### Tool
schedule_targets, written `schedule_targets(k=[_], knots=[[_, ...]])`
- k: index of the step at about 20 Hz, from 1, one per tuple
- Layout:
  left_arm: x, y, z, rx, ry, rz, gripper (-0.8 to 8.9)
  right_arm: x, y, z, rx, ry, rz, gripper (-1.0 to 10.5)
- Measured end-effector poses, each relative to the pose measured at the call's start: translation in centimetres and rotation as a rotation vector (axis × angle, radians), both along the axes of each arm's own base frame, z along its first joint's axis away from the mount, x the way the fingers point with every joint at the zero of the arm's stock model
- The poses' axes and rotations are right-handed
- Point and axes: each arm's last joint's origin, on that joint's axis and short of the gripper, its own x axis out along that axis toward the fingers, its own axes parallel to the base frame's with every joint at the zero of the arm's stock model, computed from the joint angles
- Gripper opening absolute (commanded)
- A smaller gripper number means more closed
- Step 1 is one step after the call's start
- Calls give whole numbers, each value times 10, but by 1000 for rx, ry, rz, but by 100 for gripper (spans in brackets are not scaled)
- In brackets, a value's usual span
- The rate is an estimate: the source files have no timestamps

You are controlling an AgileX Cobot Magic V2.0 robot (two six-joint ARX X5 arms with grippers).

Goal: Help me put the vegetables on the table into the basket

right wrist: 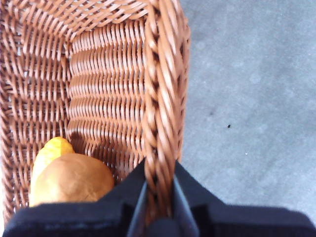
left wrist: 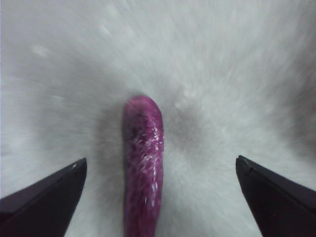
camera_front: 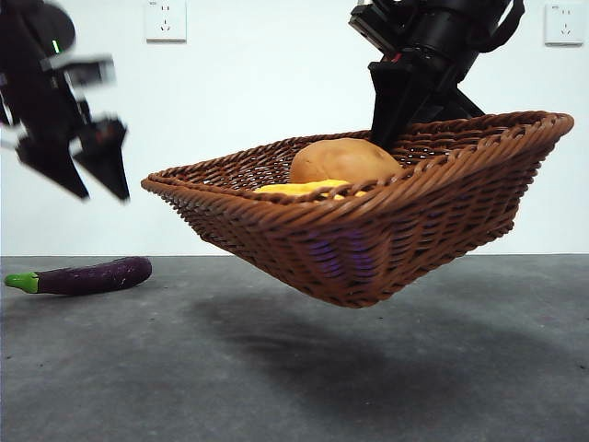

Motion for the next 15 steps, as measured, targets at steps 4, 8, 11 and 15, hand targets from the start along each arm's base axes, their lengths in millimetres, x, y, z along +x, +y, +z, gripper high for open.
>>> schedule_targets(k=[4, 8, 11, 15], knots=[[21, 0, -49, 45, 64, 2, 503, 0, 0, 0, 12, -2, 13, -12], [27, 0, -79, 49, 136, -2, 374, 2, 1, 1, 21, -21, 15, -12], [29, 0, -82, 54, 141, 2, 73, 2, 2, 1, 26, -29, 16, -12], [29, 0, -82, 48, 143, 11, -7, 2, 2, 1, 28, -28, 16, -12]])
